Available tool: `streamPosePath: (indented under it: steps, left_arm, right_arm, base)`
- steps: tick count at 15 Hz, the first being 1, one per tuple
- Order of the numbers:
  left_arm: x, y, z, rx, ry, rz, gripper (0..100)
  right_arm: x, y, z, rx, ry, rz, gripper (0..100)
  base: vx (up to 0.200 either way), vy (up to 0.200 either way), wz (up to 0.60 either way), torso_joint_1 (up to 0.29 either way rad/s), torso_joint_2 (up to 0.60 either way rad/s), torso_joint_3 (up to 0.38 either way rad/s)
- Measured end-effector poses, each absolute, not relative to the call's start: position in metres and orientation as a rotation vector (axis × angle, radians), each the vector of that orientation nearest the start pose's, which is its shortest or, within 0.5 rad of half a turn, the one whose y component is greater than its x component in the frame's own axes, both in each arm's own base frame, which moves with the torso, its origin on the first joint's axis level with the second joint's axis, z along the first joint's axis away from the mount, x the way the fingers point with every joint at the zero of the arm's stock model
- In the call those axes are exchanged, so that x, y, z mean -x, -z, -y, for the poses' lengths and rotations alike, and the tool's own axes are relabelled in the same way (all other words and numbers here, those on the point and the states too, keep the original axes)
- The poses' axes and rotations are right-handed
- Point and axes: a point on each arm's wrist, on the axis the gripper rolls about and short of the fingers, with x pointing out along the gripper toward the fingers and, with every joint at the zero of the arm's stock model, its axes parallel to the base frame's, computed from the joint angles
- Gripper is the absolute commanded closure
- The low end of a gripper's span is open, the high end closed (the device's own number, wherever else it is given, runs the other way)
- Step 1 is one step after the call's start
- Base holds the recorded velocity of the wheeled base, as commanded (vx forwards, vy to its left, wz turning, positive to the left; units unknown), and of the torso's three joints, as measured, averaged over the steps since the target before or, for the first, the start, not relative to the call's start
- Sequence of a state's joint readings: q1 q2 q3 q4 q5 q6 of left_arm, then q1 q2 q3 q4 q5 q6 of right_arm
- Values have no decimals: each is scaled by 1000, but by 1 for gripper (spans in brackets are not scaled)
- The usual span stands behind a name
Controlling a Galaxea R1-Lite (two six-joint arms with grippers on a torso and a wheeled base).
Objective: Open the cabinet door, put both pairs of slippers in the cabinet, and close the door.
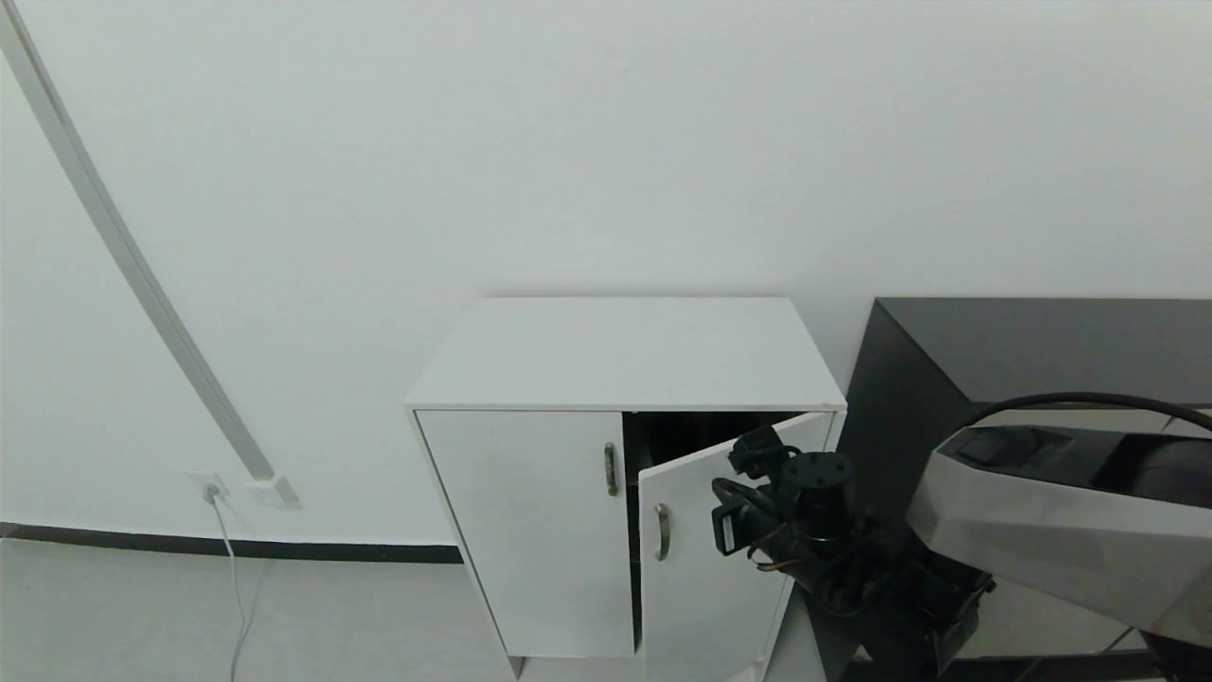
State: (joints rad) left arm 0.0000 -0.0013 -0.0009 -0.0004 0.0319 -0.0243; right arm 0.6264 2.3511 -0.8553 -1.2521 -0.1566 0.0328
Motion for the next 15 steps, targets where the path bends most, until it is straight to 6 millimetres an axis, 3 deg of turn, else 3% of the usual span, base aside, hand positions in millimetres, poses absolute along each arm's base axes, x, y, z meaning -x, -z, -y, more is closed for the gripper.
streamPosePath:
  steps: [8,15]
  left_arm:
    - [23,-76,-1,24,-32,3,100]
    - [23,-76,-1,24,-34,3,100]
  right_arm:
    - [-357,-21,-242,53,-441,-218,100]
    - [-381,-18,-239,40,-407,-197,100]
  base:
    - [0,0,0,0,0,0]
    - [0,0,0,0,0,0]
